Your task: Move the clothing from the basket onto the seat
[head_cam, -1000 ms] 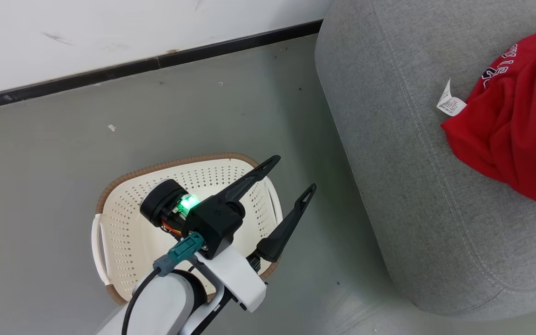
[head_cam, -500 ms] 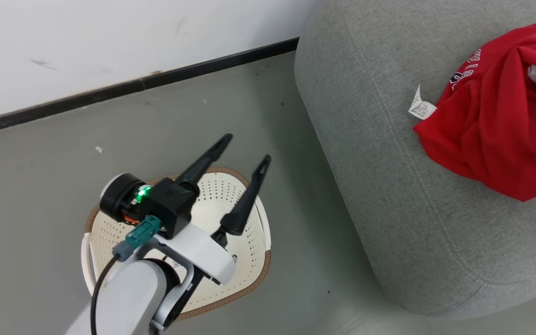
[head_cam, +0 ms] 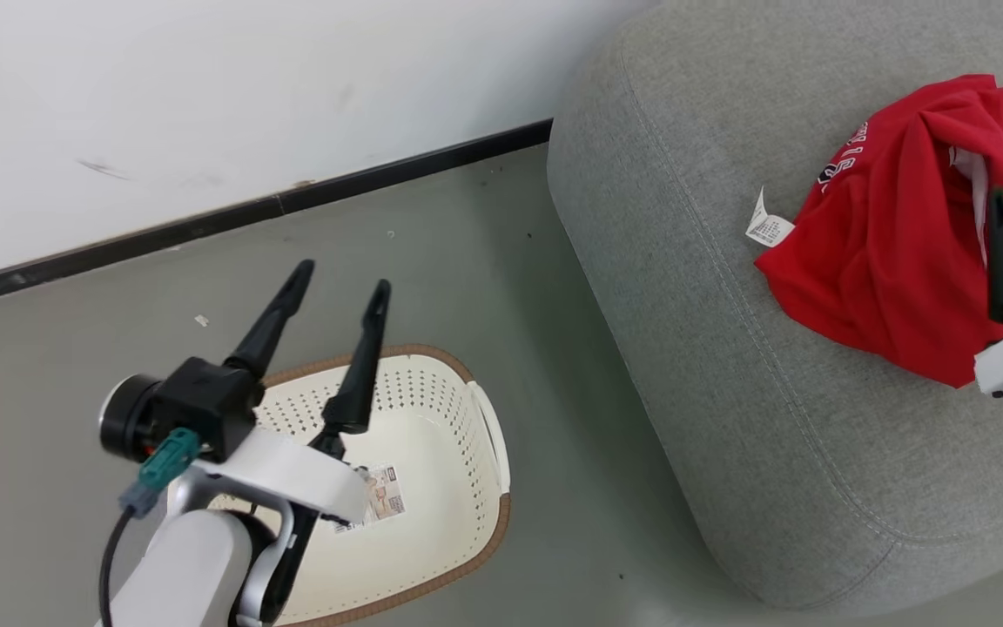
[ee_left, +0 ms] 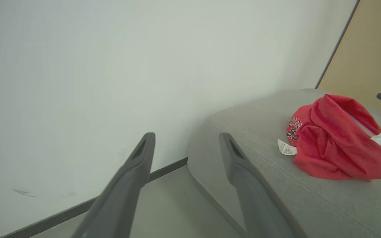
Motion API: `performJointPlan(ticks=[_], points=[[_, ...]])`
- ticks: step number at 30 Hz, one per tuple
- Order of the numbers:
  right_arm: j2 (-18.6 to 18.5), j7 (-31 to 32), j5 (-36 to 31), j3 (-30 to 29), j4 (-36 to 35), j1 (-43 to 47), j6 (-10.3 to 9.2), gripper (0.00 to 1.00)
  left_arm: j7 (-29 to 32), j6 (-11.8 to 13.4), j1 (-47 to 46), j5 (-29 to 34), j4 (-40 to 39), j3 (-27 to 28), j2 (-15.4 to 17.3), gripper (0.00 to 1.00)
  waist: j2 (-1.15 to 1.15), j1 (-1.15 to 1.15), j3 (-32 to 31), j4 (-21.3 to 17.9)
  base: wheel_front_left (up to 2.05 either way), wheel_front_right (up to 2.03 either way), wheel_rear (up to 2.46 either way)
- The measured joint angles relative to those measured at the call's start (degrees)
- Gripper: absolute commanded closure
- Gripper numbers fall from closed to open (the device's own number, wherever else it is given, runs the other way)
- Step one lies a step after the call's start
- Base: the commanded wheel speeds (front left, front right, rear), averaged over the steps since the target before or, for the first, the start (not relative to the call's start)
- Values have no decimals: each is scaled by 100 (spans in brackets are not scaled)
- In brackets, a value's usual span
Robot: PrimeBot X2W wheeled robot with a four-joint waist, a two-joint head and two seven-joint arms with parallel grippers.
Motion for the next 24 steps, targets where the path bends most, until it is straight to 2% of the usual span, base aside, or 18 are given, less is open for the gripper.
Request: performJointPlan(ticks=[10,16,24], points=[[304,0,-5,609,-446,5,-1,0,-486,460,602,-80,194,578,100,0,0,0,-294,247,0,0,0],[586,0,-32,1124,-573,48,0,0,-808,795,1090,-178,286,972,-34,0,0,0,-508,505,0,0,0],[910,0,-32,1421,-713,347,-1,0,-859,923,1404,-232,385,1180,-18,0,0,0,-740,779,0,0,0]])
